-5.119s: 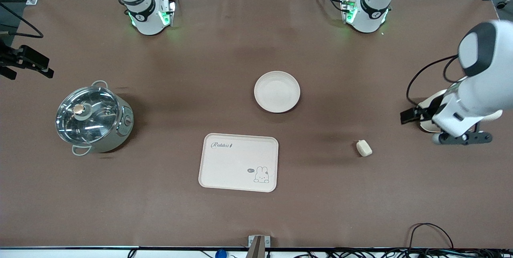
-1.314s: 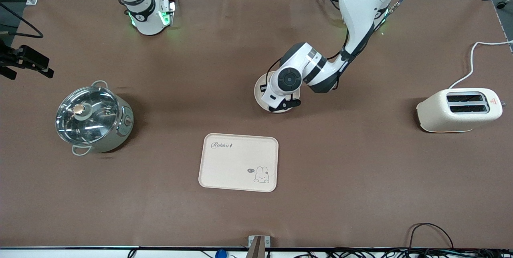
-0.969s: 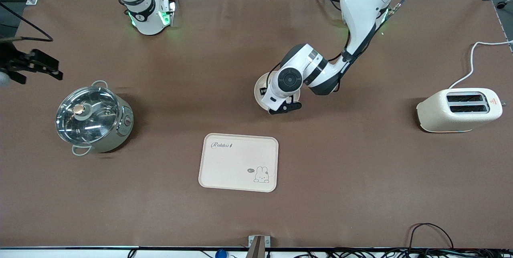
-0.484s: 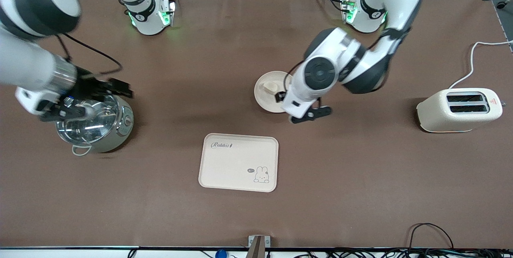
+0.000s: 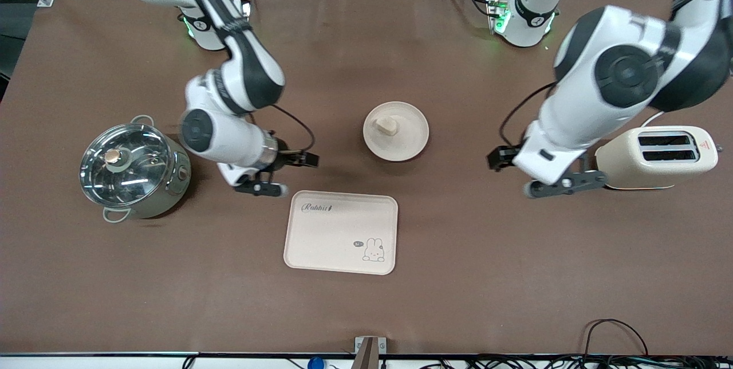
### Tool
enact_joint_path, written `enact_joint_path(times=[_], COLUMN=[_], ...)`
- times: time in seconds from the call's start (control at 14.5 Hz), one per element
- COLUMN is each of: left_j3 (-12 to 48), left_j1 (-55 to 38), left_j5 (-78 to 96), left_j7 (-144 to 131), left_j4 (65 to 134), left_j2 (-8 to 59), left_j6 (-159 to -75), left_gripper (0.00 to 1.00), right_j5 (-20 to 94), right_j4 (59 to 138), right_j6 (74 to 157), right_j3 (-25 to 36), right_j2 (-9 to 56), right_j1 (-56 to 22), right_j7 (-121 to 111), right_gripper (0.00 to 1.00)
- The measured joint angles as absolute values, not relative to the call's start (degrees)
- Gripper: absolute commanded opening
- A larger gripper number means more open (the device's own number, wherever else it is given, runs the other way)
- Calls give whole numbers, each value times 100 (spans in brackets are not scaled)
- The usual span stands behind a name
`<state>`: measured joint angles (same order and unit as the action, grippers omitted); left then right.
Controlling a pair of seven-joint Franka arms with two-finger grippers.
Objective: Place bun in plate and plate on tray
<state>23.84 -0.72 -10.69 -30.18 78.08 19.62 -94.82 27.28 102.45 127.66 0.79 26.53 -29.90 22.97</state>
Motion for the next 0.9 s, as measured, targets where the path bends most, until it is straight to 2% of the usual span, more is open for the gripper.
enact_joint_path(times=[0.21, 0.42, 0.55, 0.76, 0.9], left_j3=[2388, 2378, 2146, 1335, 1074], left_j1=[217, 307, 151, -226, -226], left_j5=[-1115, -1095, -993, -670, -585], left_j7=[-2554, -2357, -2129, -1330, -1034], left_j4=[7790, 7792, 7858, 8154, 8339], left_j2=[1473, 984, 704, 333, 203], left_j6=[-9406, -8968, -8746, -8530, -8528], left_gripper=[100, 100, 100, 100, 100], right_j5=[3096, 3260, 3266, 3271, 3273], right_j4=[10506, 10573, 10625, 10690, 10708], right_j6=[13830, 14135, 14344, 14448, 14478], right_j3=[78, 82, 85, 87, 88], right_j2=[3126, 3323, 3384, 3432, 3460], right_j1=[-3559, -3967, -4167, -4384, -4498], right_j7=[2347, 2396, 2426, 2427, 2428], right_gripper=[100, 98, 88, 70, 62])
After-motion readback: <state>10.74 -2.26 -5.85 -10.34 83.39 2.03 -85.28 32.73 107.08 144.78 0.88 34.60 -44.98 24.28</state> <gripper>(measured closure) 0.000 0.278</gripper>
